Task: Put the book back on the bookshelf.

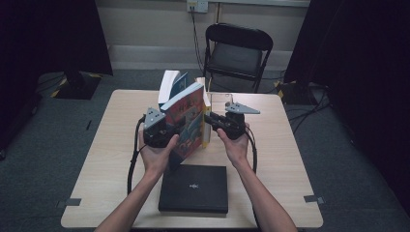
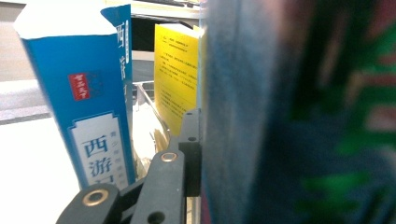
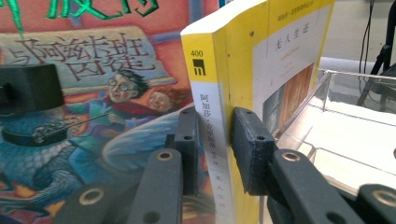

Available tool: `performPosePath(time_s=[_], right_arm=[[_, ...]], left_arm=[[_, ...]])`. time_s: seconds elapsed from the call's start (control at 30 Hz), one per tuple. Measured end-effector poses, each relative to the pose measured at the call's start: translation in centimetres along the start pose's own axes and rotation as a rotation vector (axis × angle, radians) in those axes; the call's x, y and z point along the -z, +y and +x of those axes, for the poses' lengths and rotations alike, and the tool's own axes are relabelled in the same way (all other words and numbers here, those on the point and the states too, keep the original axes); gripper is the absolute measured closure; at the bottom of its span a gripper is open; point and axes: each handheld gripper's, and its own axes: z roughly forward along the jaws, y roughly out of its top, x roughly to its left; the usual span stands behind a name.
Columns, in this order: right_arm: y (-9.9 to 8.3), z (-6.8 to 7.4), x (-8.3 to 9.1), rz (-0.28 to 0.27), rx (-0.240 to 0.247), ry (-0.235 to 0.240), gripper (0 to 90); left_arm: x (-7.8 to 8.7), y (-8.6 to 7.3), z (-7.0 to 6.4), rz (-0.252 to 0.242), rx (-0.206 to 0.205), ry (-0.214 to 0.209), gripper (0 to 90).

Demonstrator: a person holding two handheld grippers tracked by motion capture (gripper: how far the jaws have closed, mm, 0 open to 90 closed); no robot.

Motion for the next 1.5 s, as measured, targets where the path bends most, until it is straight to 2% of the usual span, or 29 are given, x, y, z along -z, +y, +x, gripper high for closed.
performPosePath(time_s=[0.1,0.27,0.37,0.5,0.63,0.8,0.87,1.0,1.13,1.3,1.4,1.5], right_arm=[[-0.1,-0.1,0.1,-0.003,0.001,0.002,72.8],[-0.1,-0.2,0.2,-0.002,-0.004,0.004,72.7],[-0.1,-0.3,0.3,0.0,0.001,0.005,72.7],[-0.1,-0.4,0.3,0.004,-0.001,0.009,72.5],[-0.1,-0.3,0.1,0.007,0.0,0.016,72.2],[0.0,-0.3,0.1,0.014,0.009,0.017,72.1],[0.0,-0.3,0.0,0.015,0.008,0.019,72.0],[-0.1,-0.1,-0.1,0.023,0.011,0.02,71.8],[-0.6,0.0,-0.5,0.048,0.015,0.016,70.6],[-0.9,0.1,-0.6,0.051,0.01,0.032,58.0],[-0.9,0.4,-0.4,0.053,0.018,0.043,46.7],[-1.0,0.6,0.1,0.057,0.015,0.057,39.7]], left_arm=[[-0.5,0.0,-0.1,-0.003,0.007,0.01,74.6],[-1.3,-0.3,-0.2,-0.014,-0.01,0.029,74.6],[-1.9,-0.5,-0.1,-0.026,0.009,0.035,74.5],[-2.6,-0.6,0.0,-0.024,-0.013,0.051,74.5],[-3.4,-1.0,0.1,-0.047,-0.004,0.072,74.5],[-4.2,-1.6,0.0,-0.058,-0.041,0.088,74.5],[-4.5,-1.9,0.0,-0.072,-0.036,0.098,74.5],[-4.9,-2.7,0.0,-0.074,-0.044,0.102,74.4],[-4.8,-3.1,0.1,-0.088,-0.033,0.091,74.4],[-4.4,-3.3,0.1,-0.077,-0.058,0.088,74.2],[-4.1,-3.3,0.3,-0.061,-0.051,0.075,74.0],[-3.7,-3.3,0.6,-0.046,-0.042,0.067,73.6]])
